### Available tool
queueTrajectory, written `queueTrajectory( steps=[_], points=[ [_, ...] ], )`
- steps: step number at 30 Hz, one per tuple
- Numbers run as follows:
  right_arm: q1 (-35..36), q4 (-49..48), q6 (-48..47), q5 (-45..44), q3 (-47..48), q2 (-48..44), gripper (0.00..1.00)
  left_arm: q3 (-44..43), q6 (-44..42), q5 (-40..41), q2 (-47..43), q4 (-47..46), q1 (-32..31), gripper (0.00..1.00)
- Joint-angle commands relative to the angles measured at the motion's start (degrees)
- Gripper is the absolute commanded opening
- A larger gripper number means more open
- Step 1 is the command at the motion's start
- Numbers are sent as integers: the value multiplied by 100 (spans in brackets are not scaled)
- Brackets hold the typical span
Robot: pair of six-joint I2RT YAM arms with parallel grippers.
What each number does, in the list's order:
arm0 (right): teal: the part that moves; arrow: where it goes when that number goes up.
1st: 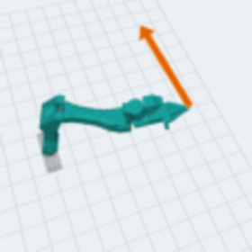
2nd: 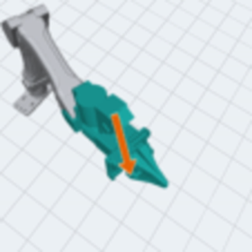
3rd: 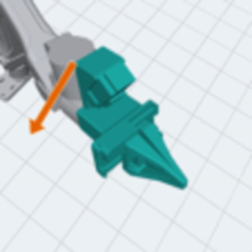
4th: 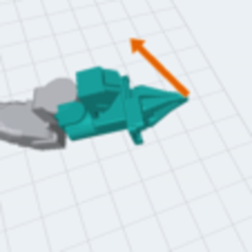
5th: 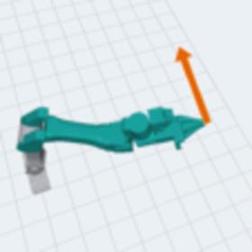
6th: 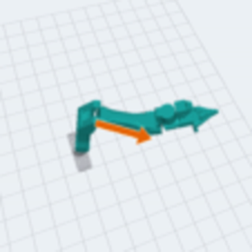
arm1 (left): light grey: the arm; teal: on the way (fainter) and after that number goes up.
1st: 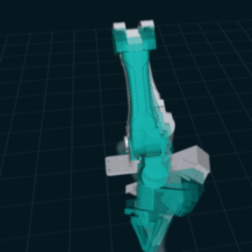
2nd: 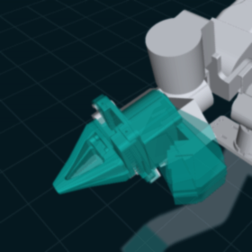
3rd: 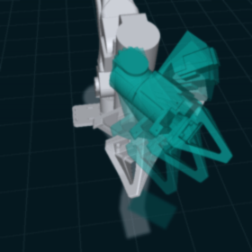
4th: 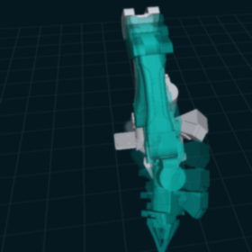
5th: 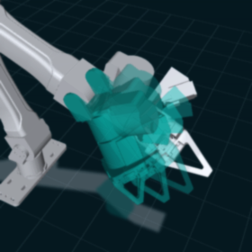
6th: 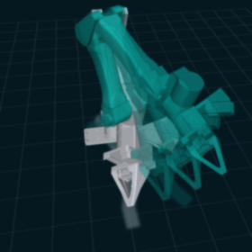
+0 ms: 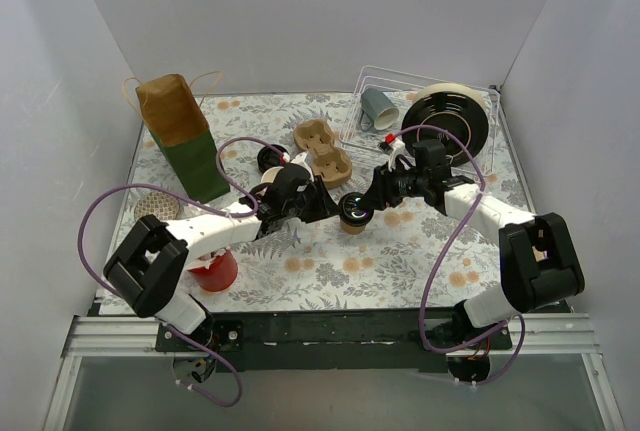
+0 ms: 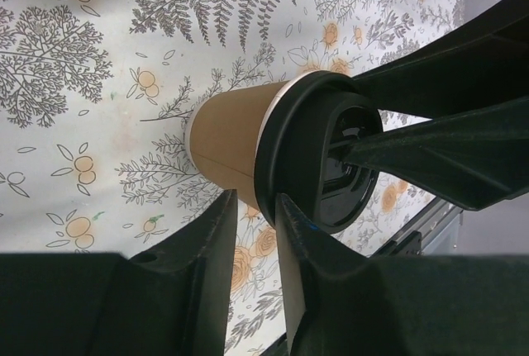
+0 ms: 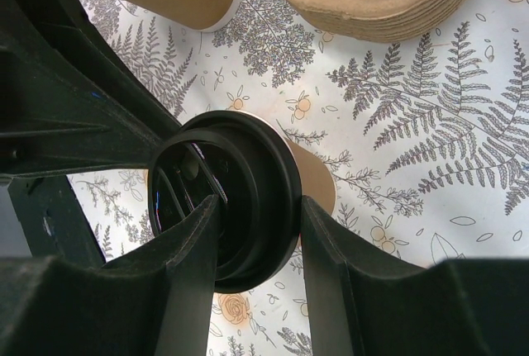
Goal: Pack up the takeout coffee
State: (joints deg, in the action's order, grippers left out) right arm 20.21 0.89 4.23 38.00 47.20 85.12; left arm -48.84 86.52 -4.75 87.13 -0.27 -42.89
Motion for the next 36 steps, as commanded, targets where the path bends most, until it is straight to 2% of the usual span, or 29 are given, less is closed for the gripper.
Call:
queueTrajectory(
  steps=[1, 13, 18, 22, 25, 26, 29, 32, 36],
  points=[
    [54, 1089, -572, -671, -369, 505, 34, 111, 189, 405, 357, 370, 18, 20],
    [18, 1045, -484, -724, -519, 681, 33, 648, 348, 678, 858, 256, -325, 11],
    [-17, 1054, -467, -785, -536, 681, 32, 841, 462, 959, 849, 510, -483, 11],
    [-43, 1028, -467, -794, -554, 699, 32, 973, 533, 1117, 500, 704, -501, 11],
    [-61, 1028, -528, -602, -493, 690, 32, 763, 506, 1161, 130, 1011, -501, 18],
    [-61, 1036, -633, -496, -405, 673, 33, 675, 454, 1152, -185, 1125, -501, 27],
    [-61, 1150, -879, 162, -186, 821, 35, 315, 366, 1161, -809, 1537, -492, 43],
    [-61, 1352, -1099, 480, 218, 1136, 35, -28, 208, 1327, -1119, 2020, -466, 50],
    [-61, 1826, -1660, 778, 518, 1463, 35, -38, 23, 1267, -1470, 2225, -316, 50]
  ],
)
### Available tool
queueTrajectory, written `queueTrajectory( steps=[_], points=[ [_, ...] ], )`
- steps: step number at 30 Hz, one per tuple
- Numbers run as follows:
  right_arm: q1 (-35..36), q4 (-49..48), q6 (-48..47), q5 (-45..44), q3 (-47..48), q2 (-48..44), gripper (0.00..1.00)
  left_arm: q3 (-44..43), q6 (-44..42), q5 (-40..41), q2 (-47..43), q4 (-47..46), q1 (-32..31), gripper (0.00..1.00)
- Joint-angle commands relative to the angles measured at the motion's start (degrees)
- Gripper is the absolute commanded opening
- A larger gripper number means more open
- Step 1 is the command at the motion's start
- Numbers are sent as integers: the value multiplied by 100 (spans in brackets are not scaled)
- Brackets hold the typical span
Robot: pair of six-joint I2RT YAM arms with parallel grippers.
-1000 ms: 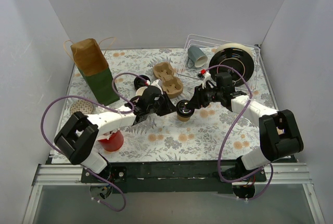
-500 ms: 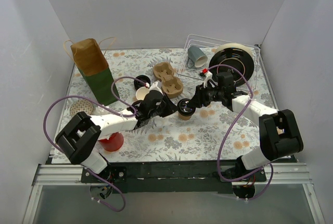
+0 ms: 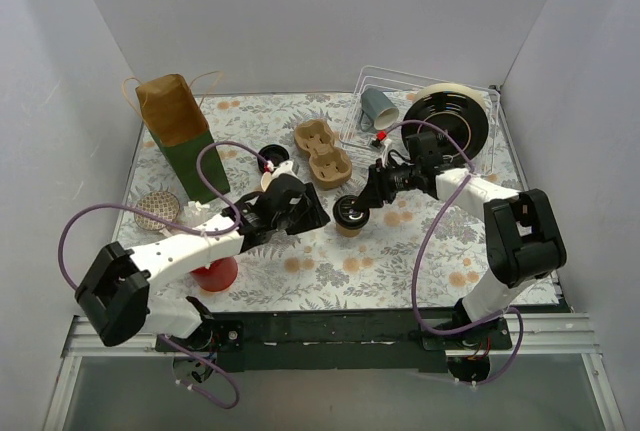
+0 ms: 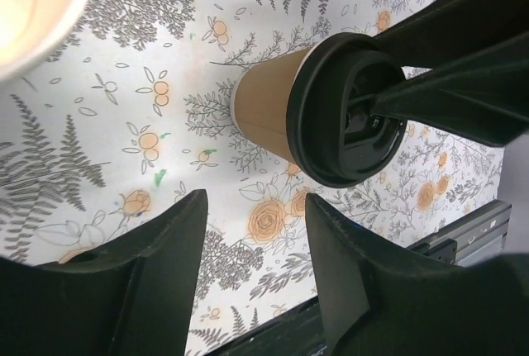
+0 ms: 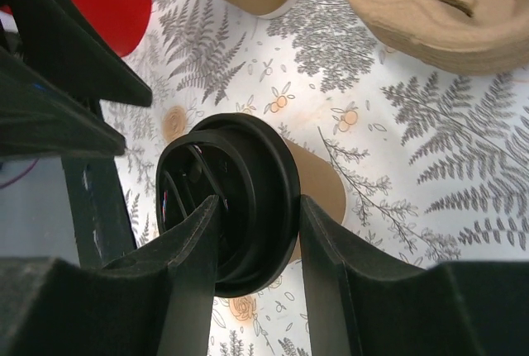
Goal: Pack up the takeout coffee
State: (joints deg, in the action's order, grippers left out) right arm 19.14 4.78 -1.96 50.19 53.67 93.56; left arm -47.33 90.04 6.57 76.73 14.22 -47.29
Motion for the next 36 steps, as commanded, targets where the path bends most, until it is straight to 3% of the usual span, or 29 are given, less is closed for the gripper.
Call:
queueTrajectory(
  steps=[1, 6, 15, 26, 30, 36],
  points=[
    [46, 1491, -1096, -423, -59, 655, 35, -154, -407, 73, -474, 758, 167, 50],
    [90, 1588, -1316, -360, -76, 637, 34, 101, -707, -349, -598, 205, 229, 50],
    [266, 1781, -1439, -773, -120, 549, 34, -276, -1014, -973, 263, -385, 343, 46],
    [328, 1755, -1430, -880, -137, 470, 33, -506, -1147, -727, 826, -455, 369, 41],
    [328, 1702, -1387, -941, -190, 462, 32, -523, -1024, -332, 1045, -78, 369, 40],
    [319, 1526, -1141, -1073, -366, 584, 31, -32, -672, 117, 1379, 204, 308, 37]
  ],
)
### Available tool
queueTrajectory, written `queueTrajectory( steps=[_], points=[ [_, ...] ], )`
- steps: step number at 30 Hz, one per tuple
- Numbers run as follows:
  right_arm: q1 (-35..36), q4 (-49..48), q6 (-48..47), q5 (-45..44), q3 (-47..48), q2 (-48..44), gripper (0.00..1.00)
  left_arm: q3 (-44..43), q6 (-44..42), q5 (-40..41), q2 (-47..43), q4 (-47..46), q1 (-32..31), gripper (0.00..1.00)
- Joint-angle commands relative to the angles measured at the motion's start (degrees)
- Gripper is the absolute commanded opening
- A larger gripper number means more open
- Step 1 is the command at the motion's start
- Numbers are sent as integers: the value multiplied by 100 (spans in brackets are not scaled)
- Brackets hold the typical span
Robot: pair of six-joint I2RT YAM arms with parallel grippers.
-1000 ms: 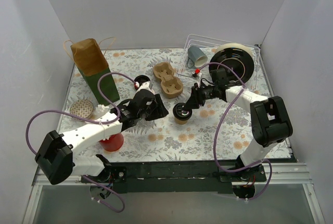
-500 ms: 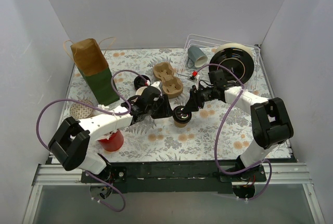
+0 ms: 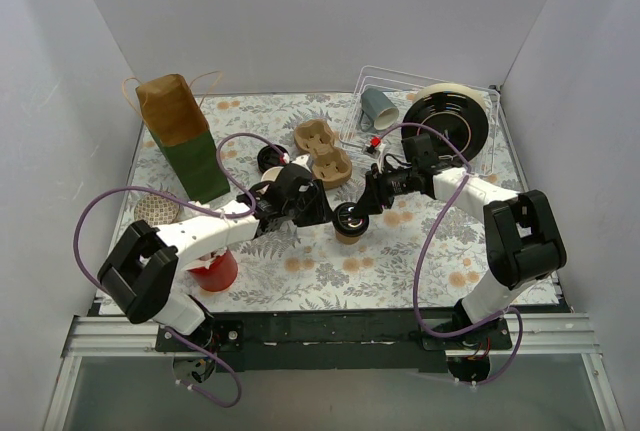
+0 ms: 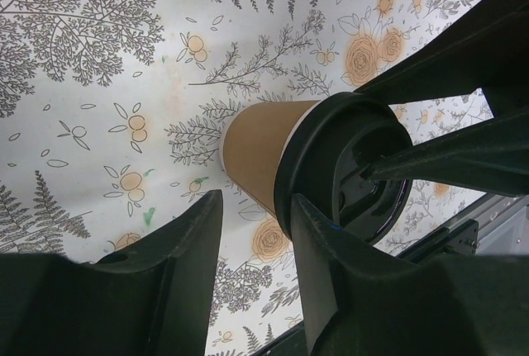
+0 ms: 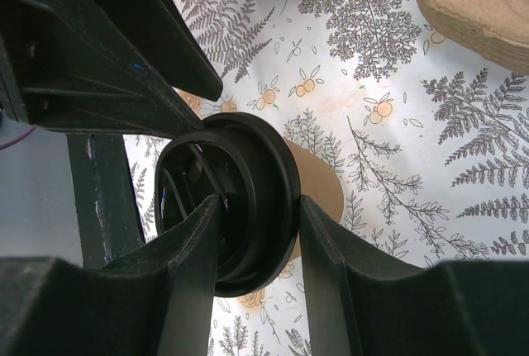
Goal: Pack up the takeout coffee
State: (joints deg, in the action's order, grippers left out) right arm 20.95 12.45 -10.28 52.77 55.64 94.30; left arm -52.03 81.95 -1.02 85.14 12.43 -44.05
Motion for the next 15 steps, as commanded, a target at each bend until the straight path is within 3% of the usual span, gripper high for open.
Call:
queueTrajectory(
  steps=[1, 15],
  points=[
    [137, 750, -238, -1340, -571, 562, 31, 465, 163, 971, 643, 401, -94, 37],
    [-3, 372, 184, -1568, -950, 774, 31, 782, 392, 1191, 1110, 489, -314, 38]
  ],
)
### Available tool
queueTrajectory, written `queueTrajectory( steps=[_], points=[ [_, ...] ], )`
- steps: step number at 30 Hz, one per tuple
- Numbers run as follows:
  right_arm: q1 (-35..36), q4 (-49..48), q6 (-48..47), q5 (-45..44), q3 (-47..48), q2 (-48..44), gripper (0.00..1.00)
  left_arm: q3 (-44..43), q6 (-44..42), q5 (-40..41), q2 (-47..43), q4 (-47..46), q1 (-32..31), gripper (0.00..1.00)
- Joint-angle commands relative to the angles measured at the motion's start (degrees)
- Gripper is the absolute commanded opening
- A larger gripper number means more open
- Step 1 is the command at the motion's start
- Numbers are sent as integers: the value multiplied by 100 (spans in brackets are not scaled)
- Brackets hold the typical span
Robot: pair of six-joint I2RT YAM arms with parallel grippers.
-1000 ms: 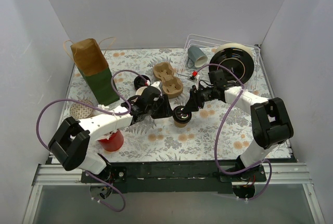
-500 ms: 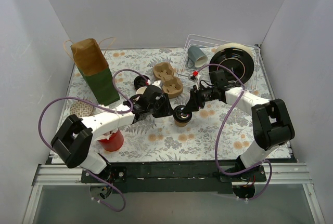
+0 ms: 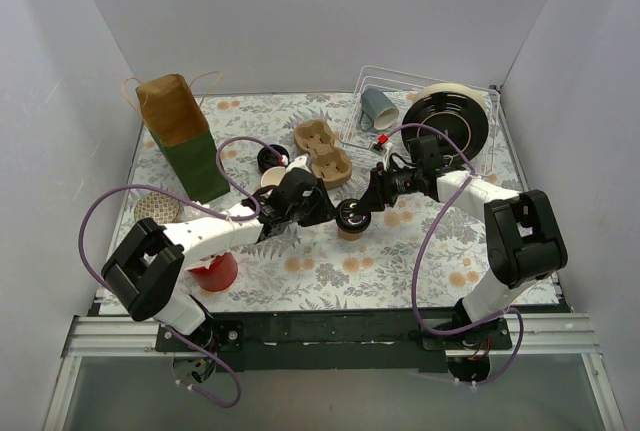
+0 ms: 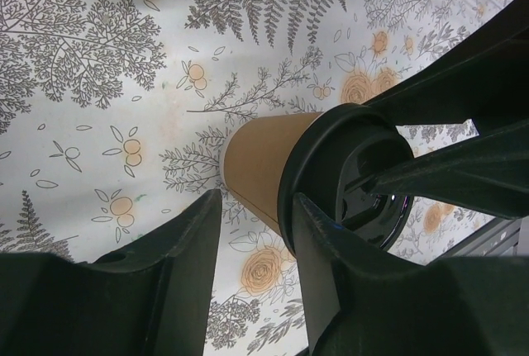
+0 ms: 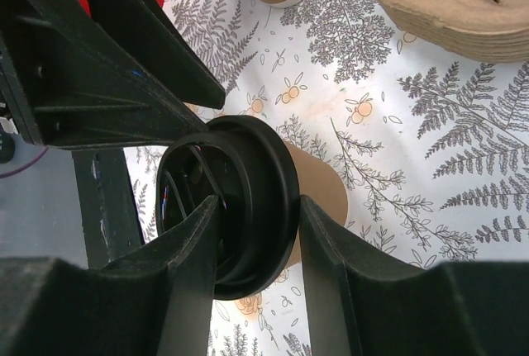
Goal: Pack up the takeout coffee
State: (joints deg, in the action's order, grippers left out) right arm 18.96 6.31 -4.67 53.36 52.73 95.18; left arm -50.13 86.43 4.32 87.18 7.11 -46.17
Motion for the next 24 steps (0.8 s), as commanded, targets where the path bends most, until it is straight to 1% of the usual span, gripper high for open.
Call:
queueTrajectory(
  steps=[1, 3, 4, 6, 7, 11, 15, 18, 19, 21, 24],
  points=[
    [178, 1013, -360, -1636, -633, 652, 32, 609, -30, 676, 889, 1055, -102, 39],
    [169, 1074, -325, -1628, -571, 599, 34, 496, -39, 711, 775, 1151, -102, 40],
    [161, 1083, -281, -1627, -545, 485, 36, 426, -74, 711, 705, 1239, -102, 40],
    [161, 1031, -141, -1619, -536, 327, 39, 188, -118, 702, 503, 1275, -102, 43],
    [161, 961, 69, -1627, -527, 161, 40, 118, -144, 711, 311, 1292, -102, 47],
    [161, 514, 659, -1592, -702, -350, 45, -453, -346, 702, 54, 1371, -85, 52],
    [161, 266, 1134, -1627, -782, -693, 50, -1076, -417, 465, 89, 1407, -76, 54],
    [152, 257, 1336, -1680, -720, -772, 57, -1367, -469, 473, 194, 1529, -76, 54],
    [143, 248, 1389, -1706, -712, -807, 61, -1438, -478, 474, 238, 1617, -76, 54],
    [99, 283, 1521, -1855, -668, -930, 63, -1508, -496, 474, 300, 1670, -76, 54],
    [38, 432, 1583, -1882, -493, -1053, 70, -1552, -478, 447, 300, 1653, -76, 54]
  ],
)
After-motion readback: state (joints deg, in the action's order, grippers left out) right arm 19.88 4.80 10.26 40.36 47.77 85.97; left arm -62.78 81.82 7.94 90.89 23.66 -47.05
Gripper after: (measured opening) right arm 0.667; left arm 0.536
